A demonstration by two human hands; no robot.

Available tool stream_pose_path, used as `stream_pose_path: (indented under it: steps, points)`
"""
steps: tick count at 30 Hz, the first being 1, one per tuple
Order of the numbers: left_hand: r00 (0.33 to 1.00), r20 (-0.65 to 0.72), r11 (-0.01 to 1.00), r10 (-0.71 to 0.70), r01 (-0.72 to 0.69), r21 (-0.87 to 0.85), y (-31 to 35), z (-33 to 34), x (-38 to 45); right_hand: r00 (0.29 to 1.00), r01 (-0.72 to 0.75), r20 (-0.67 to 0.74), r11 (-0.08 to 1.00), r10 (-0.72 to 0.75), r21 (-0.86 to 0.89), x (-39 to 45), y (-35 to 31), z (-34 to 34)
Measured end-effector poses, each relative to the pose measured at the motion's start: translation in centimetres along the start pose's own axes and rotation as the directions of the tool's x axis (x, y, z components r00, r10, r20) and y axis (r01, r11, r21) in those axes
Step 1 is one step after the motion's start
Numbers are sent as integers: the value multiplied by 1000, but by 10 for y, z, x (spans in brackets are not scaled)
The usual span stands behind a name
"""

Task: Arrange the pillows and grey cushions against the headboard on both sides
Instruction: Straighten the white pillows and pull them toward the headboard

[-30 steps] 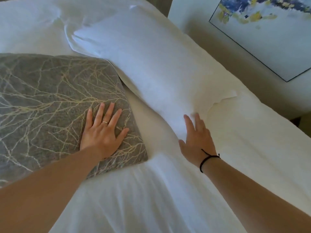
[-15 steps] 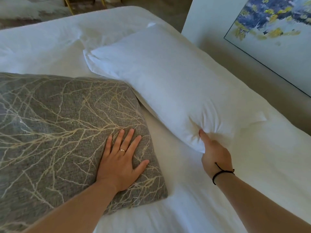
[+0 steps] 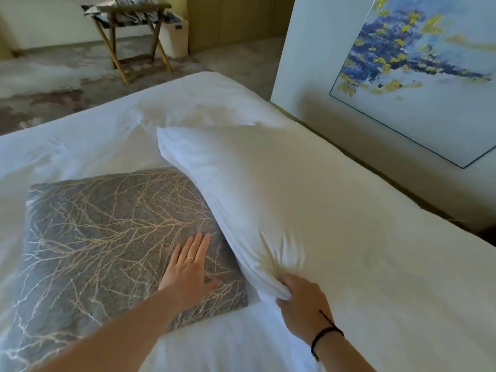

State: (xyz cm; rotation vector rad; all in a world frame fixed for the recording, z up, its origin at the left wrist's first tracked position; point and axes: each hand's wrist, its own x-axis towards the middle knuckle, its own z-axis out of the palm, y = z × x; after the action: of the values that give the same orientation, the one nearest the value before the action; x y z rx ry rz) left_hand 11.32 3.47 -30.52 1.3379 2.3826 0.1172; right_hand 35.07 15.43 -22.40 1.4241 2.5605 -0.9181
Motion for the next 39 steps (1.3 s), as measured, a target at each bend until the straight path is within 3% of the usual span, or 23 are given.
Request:
stream_pose_path:
  steps: [3,6,8,11,14,18,24,26,28,31,33,35,37,39]
  points:
    - [991,-45,986,128,-132,-99,38,-24,-55,995,-63,81,997,60,41,-62,12,-25]
    - [922,-176,938,345,-337,75,84,-61,-98,989,-110,106,989,99,104,-130,27,-62]
    - [845,-132,843,518,-478,248,118,-82,-120,988,-129,108,982,114,137,-181,43,-87]
    - [729,44,661,683,-643,387,168,-101,-155,982,-182,88,969,169,166,-265,73,-111]
    - [688,231,538,689,-698,474,211,-106,-193,977,-199,110,967,182,162,-348,100,-125]
    - [651,350,422,673,-727,541,270,-85,-263,964,-259,93,954,247,152,-446,136,-136]
    - [522,467,218,714,-799,560,350,-54,-335,953,-284,-105,959,285,27,-521,174,-174]
    - [528,460,252,714,-807,534,373,-57,-342,923,-318,-237,948,302,-30,-534,188,-198]
    - [536,382,329,753,-809,486,401,-69,-346,835,-382,-441,923,330,-33,-545,203,-223]
    - [541,241,460,806,-828,321,452,-105,-354,536,-364,-789,925,300,105,-556,214,-264]
    - [568,153,537,809,-819,201,494,-137,-360,377,-348,-875,922,303,170,-560,214,-290]
    - [630,98,630,770,-776,36,536,-168,-365,382,-284,-822,900,423,331,-566,209,-306]
    - [678,42,676,734,-725,-131,575,-188,-368,507,-86,-670,805,542,587,-577,200,-301]
    - [731,23,697,682,-641,-320,610,-195,-368,663,71,-456,557,593,827,-591,191,-284]
